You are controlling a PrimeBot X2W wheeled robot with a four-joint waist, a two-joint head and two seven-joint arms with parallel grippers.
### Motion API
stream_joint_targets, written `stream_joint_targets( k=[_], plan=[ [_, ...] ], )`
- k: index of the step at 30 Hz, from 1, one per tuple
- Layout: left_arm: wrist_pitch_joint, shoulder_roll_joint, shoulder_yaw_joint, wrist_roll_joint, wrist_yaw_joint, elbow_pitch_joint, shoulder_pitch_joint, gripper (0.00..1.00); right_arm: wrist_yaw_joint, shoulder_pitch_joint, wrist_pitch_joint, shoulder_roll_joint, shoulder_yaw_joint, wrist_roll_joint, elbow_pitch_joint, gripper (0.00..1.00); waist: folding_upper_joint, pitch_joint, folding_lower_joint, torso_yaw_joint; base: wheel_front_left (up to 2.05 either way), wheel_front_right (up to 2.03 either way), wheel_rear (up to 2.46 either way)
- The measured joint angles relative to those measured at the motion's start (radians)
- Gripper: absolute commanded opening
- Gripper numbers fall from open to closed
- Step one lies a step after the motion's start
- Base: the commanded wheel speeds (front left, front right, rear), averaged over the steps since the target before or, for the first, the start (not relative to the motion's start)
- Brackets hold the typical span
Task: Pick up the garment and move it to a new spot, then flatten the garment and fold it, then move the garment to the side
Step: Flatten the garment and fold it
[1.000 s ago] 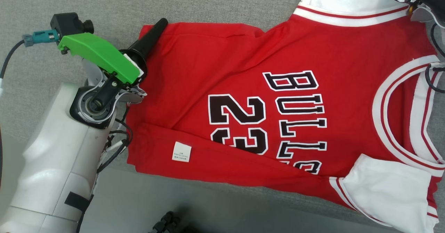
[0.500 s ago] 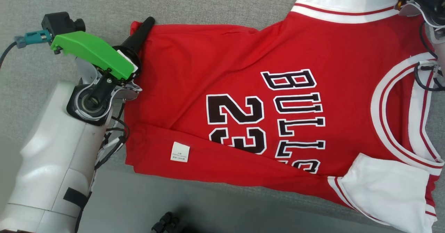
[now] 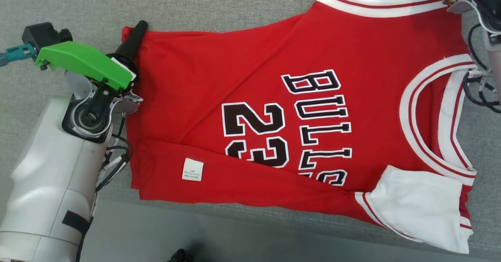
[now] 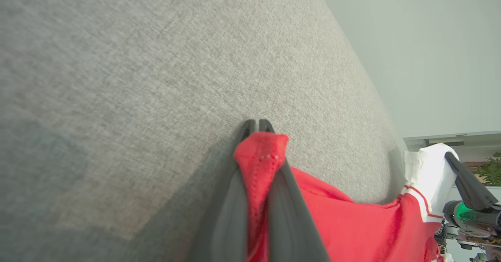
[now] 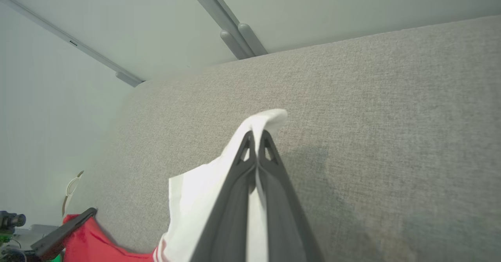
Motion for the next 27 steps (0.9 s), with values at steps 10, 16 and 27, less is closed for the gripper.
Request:
stream_joint_targets(
  k=[10, 16, 27],
  plan=[
    [-0.029, 0.018, 0.011, 0.007, -0.004, 0.022, 0.004, 0.0, 0.051, 0.072, -0.032, 0.053, 0.001, 0.062, -0.068, 0.0, 0.0, -0.032, 0.0, -0.038, 0.0, 0.0, 0.0],
    [-0.038, 0.024, 0.01, 0.007, -0.006, 0.024, 0.04, 0.04, 0.075, 0.129, -0.052, 0.055, -0.004, 0.086, -0.117, 0.0, 0.0, -0.061, 0.0, -0.052, 0.0, 0.0, 0.0],
    [-0.082, 0.048, 0.031, -0.003, -0.013, 0.015, 0.139, 0.03, 0.09, 0.327, -0.081, 0.072, -0.014, 0.149, -0.216, 0.0, 0.0, -0.141, 0.0, -0.08, 0.0, 0.0, 0.0]
  ],
)
